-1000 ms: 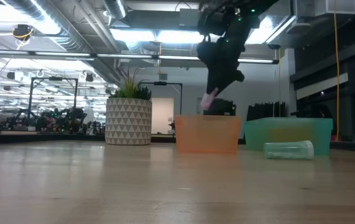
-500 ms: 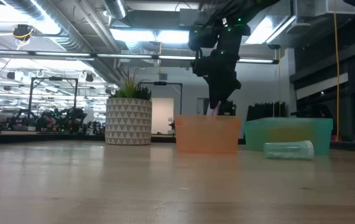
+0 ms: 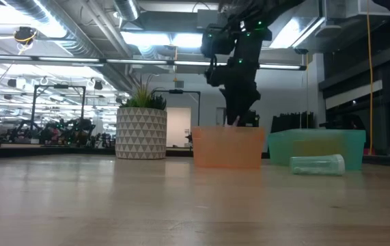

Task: Pick and place medicine bottles into bin by pill shape (circle, oval)
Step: Put the small pink bottle into the orange bin

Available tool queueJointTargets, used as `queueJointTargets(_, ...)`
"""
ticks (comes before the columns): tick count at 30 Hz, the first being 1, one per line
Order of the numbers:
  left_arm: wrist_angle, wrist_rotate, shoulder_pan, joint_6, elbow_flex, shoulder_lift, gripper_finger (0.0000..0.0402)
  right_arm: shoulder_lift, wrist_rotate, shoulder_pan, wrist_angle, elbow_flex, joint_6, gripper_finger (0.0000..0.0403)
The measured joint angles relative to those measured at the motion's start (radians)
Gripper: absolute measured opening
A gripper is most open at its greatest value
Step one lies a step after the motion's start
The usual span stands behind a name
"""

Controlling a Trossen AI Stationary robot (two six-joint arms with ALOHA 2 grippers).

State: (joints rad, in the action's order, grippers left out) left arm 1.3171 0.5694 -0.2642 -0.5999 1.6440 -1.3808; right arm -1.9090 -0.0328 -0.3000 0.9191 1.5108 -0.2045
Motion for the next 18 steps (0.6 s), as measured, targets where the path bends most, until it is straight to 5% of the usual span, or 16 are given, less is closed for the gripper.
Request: queueJointTargets(18,0.000,-0.001,0.000,0.000,0.000,0.000,0.0187,-0.093,-0.028,0.001,-0.047,0.000,0.005,0.0122)
